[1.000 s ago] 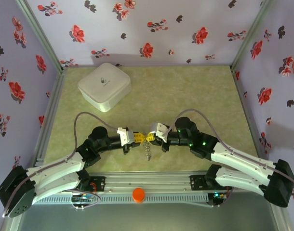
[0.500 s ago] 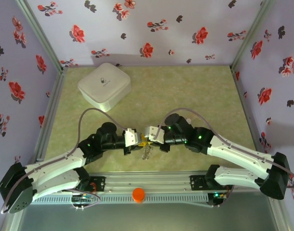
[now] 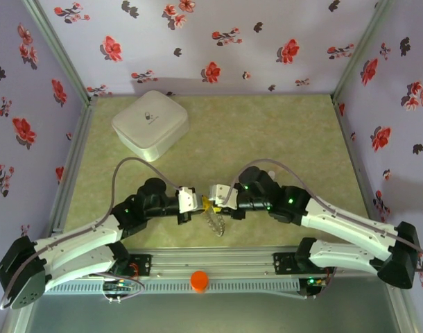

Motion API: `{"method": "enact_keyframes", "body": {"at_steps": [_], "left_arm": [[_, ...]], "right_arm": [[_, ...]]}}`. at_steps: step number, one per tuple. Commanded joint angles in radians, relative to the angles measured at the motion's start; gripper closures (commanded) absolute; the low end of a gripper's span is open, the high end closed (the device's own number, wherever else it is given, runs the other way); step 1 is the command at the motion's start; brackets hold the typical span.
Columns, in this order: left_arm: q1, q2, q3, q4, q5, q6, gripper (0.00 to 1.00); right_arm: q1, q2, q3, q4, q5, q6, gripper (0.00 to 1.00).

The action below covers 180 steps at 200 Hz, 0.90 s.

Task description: Put the keys on the keyring

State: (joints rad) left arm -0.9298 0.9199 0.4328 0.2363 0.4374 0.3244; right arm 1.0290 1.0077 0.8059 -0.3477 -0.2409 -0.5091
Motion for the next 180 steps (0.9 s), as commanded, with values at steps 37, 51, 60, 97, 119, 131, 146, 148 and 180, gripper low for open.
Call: {"method": "enact_keyframes", "body": {"at_steps": [37,51,60,97,119,131,146,148,180], "left_arm": [[-0.006,-0.030,-0.114,0.295,-0.013,-0.111,1.00],[-0.006,-0.026,-0.128,0.340,-0.019,-0.127,1.00],[-0.007,-0.022,-0.128,0.360,-0.023,-0.134,1.00],[-0.006,-0.011,-0.141,0.394,-0.032,-0.148,1.00],[-0.006,-0.013,-0.160,0.403,-0.037,-0.158,1.00],[-0.006,-0.017,-0.161,0.408,-0.039,-0.160,1.00],[-0.006,-0.018,-0.163,0.409,-0.039,-0.163,1.00],[-0.006,-0.019,-0.163,0.410,-0.039,-0.164,1.00],[-0.006,-0.025,-0.169,0.435,-0.037,-0.171,1.00]], "right_arm": [[-0.044,-0.132,-0.161,0.186,-0.037,0.148,0.66],[-0.044,-0.138,-0.177,0.191,-0.049,0.161,0.66],[-0.044,-0.133,-0.181,0.197,-0.060,0.167,0.66],[-0.043,-0.106,-0.186,0.219,-0.103,0.181,0.66],[-0.043,-0.102,-0.188,0.222,-0.096,0.183,0.67],[-0.044,-0.102,-0.189,0.220,-0.083,0.184,0.68],[-0.043,-0.101,-0.188,0.220,-0.071,0.180,0.71],[-0.043,-0.101,-0.187,0.220,-0.069,0.180,0.72],[-0.044,-0.082,-0.173,0.197,-0.051,0.169,0.78]]}}
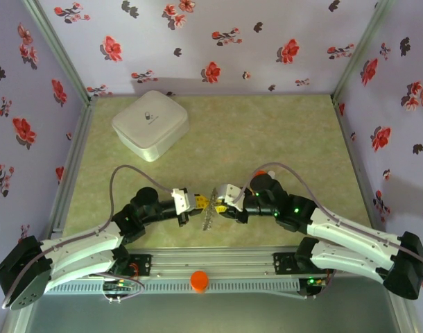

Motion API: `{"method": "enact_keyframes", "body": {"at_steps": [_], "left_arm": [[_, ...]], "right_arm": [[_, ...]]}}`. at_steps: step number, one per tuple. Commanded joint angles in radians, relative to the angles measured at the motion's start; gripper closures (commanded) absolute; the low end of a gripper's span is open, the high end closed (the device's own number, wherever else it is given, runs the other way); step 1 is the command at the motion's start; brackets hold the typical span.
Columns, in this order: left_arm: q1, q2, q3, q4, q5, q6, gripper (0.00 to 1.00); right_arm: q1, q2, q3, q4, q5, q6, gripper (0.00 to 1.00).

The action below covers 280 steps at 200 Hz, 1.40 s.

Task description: Put the keys on the keyring

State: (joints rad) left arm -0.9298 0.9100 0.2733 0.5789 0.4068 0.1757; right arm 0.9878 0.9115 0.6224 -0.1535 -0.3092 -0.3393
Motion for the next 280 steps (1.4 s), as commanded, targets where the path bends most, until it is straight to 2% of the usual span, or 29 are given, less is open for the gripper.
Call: {"method": "enact_keyframes", "body": {"at_steps": [1,28,56,99,163,174,203,237,280], "left_arm": [[-0.006,-0.016,-0.010,0.093,-0.007,-0.024,1.00],[-0.006,-0.022,-0.011,0.101,-0.003,-0.030,1.00],[-0.006,-0.028,-0.013,0.100,-0.001,-0.028,1.00],[-0.006,-0.030,-0.003,0.098,0.013,-0.032,1.00],[-0.006,-0.038,0.020,0.077,0.038,-0.018,1.00],[-0.005,-0.037,0.020,0.069,0.037,-0.012,1.00],[-0.006,-0.027,0.019,0.063,0.039,-0.002,1.00],[-0.005,-0.010,0.019,0.064,0.055,0.003,1.00],[-0.007,0.012,0.049,0.068,0.075,0.002,1.00]], "right_arm": [[-0.003,0.015,0.010,0.002,0.017,-0.001,0.78],[-0.003,0.028,0.016,0.009,0.004,0.002,0.78],[-0.002,0.025,0.024,0.006,0.011,-0.001,0.90],[-0.002,0.034,0.050,-0.073,0.070,-0.060,1.00],[0.014,0.103,0.063,-0.089,0.061,-0.079,1.00],[0.012,0.087,0.061,-0.089,0.065,-0.079,0.98],[0.012,0.018,0.038,-0.076,0.102,-0.081,0.79],[0.003,-0.040,0.026,-0.046,0.047,-0.071,0.74],[0.003,-0.004,0.023,0.035,-0.018,-0.040,0.72]]}}
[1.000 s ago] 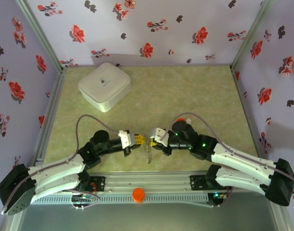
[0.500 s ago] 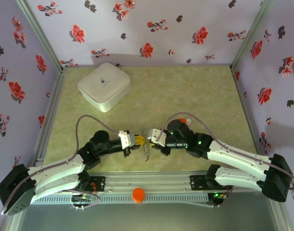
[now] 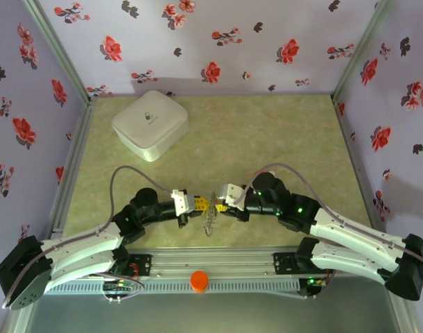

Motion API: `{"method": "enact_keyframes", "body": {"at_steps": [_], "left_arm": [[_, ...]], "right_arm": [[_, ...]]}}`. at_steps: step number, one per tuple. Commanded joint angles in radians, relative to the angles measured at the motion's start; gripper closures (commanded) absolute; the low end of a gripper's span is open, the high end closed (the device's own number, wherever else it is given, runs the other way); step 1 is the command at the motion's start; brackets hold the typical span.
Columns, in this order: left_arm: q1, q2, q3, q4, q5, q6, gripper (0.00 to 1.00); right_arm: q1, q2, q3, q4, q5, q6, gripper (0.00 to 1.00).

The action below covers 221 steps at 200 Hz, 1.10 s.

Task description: Put the keys on the keyring

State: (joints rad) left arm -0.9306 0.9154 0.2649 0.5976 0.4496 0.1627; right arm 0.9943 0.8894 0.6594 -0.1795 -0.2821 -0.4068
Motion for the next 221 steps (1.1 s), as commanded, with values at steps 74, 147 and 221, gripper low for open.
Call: {"method": "enact_keyframes", "body": {"at_steps": [74,147,221], "left_arm": [[-0.006,0.014,0.059,0.056,0.043,0.014,1.00],[-0.012,-0.010,0.136,-0.223,-0.068,0.127,0.71],[-0.020,0.010,0.202,-0.381,-0.031,0.213,0.85]], "right_arm": [[-0.005,0.061,-0.022,0.113,-0.073,0.046,0.85],[-0.004,0.082,0.073,-0.095,-0.056,-0.043,1.00],[0.013,0.184,0.218,-0.251,-0.047,-0.148,1.00]]}}
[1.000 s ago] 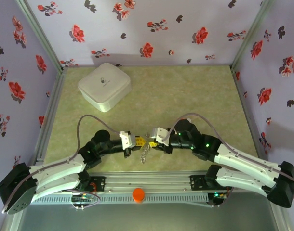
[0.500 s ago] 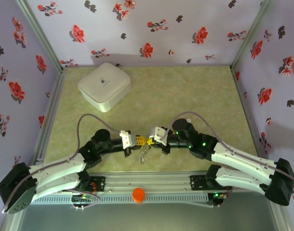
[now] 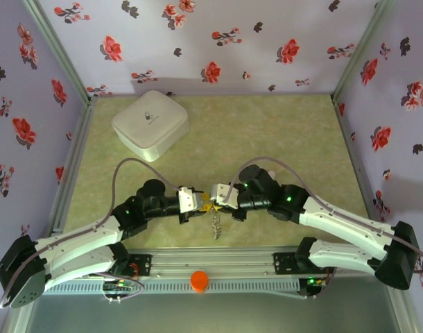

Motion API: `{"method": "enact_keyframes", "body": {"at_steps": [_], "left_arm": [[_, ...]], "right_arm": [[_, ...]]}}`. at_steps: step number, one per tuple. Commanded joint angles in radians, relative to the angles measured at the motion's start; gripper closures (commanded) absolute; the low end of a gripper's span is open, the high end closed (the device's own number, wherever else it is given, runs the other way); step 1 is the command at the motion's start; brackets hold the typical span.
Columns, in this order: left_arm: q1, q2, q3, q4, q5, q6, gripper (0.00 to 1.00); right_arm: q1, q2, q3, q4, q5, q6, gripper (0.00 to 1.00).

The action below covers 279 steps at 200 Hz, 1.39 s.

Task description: Put the keys on the keyring

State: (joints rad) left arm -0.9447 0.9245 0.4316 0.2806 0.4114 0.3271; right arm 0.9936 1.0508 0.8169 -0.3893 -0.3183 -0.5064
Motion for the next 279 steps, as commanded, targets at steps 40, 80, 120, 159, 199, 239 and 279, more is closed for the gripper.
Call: {"method": "enact_keyframes", "body": {"at_steps": [40,80,120,159,199,239,279], "left_arm": [[-0.006,0.022,0.046,-0.055,0.012,0.051,0.91],[-0.006,0.012,0.033,-0.037,0.018,0.053,1.00],[-0.006,-0.013,-0.061,0.185,0.007,-0.031,1.00],[-0.006,-0.011,-0.123,0.352,0.005,-0.126,1.00],[-0.006,0.006,-0.128,0.418,0.017,-0.171,1.00],[-0.007,0.016,-0.158,0.442,0.036,-0.192,1.00],[-0.006,0.014,-0.162,0.447,0.037,-0.193,1.00]], "right_arm": [[0.025,0.037,0.066,-0.005,-0.035,-0.038,1.00],[0.020,-0.031,-0.002,0.078,-0.017,0.001,0.90],[-0.058,-0.131,-0.144,0.228,-0.122,0.120,0.73],[-0.066,-0.149,-0.181,0.259,-0.115,0.147,0.73],[-0.066,-0.134,-0.195,0.297,-0.117,0.160,0.74],[-0.067,-0.126,-0.201,0.330,-0.137,0.179,0.80],[-0.066,-0.126,-0.197,0.330,-0.148,0.181,0.88]]}}
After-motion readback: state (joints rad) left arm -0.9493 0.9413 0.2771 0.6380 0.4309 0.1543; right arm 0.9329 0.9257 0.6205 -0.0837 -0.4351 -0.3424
